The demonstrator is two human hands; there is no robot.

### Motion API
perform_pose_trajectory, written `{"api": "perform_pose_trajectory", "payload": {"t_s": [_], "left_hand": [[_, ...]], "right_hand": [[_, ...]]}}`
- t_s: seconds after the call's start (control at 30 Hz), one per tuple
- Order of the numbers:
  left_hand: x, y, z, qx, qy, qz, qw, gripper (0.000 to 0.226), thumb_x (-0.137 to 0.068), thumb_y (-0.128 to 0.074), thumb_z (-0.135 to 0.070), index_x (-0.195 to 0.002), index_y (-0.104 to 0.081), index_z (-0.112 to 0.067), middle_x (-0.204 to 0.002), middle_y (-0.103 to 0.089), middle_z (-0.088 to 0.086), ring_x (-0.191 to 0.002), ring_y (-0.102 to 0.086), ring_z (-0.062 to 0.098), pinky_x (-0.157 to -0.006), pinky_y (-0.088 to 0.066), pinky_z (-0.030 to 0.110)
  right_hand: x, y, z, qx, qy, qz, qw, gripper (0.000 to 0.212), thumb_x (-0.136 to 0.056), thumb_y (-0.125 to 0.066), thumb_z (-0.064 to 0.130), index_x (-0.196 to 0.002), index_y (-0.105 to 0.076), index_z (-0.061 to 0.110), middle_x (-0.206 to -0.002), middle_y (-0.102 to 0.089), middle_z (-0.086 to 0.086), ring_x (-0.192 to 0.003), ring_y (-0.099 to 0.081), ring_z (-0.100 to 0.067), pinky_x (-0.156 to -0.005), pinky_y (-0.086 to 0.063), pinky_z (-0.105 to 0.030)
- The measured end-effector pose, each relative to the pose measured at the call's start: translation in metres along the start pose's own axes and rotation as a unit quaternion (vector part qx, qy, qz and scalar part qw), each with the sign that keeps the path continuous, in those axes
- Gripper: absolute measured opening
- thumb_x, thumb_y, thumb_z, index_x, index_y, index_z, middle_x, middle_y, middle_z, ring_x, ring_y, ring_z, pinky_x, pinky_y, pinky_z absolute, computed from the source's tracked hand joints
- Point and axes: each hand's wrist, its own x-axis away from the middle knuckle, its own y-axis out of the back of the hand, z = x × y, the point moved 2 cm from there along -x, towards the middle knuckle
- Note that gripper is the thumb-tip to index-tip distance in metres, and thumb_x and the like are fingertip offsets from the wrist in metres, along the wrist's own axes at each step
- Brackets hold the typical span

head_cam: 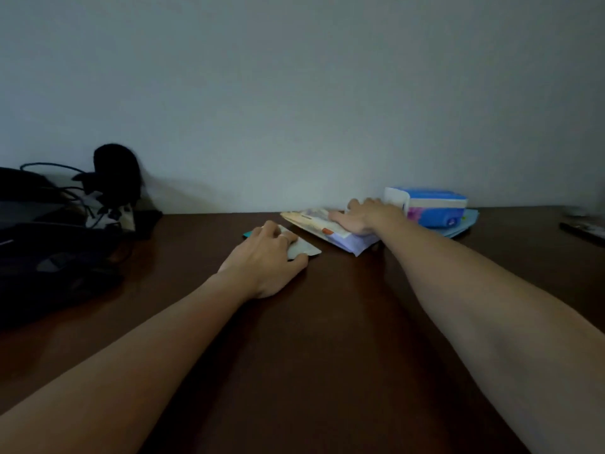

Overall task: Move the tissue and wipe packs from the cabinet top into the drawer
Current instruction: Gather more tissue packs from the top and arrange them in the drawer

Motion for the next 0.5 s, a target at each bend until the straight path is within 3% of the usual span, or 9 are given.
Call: {"api": "perform_pose_trajectory", "payload": {"t_s": [0.17,0.33,0.5], "left_hand": [[0.054,0.018,-0.019,0.018,0.003,0.017,1.0,0.064,-0.095,-0.04,-0.064,-0.148,-0.044,-0.03,-0.138,-0.037,0.0,-0.134,-0.036,0.021,-0.104,-0.042,0.043],[0.15,0.044,-0.046,0.035,-0.007,0.041,0.999,0.065,-0.091,-0.043,-0.069,-0.145,-0.045,-0.033,-0.137,-0.036,-0.003,-0.135,-0.037,0.02,-0.102,-0.043,0.043],[0.268,0.072,-0.078,0.072,-0.009,0.049,0.996,0.086,-0.075,-0.035,-0.092,-0.138,-0.05,-0.036,-0.137,-0.041,-0.006,-0.135,-0.038,0.017,-0.103,-0.042,0.046]], "right_hand": [[0.089,0.011,-0.012,-0.053,0.021,-0.022,0.998,0.05,-0.106,-0.019,0.042,-0.143,-0.043,0.019,-0.149,-0.043,-0.017,-0.135,-0.041,-0.037,-0.108,-0.035,-0.05],[0.22,0.008,-0.006,-0.077,0.063,-0.014,0.995,0.049,-0.099,-0.037,0.049,-0.143,-0.045,0.029,-0.15,-0.036,-0.011,-0.139,-0.03,-0.034,-0.108,-0.034,-0.048],[0.36,0.001,0.014,-0.132,0.164,-0.043,0.977,0.037,-0.084,-0.062,0.044,-0.12,-0.053,0.043,-0.128,-0.045,-0.002,-0.127,-0.038,-0.029,-0.096,-0.042,-0.044]]}}
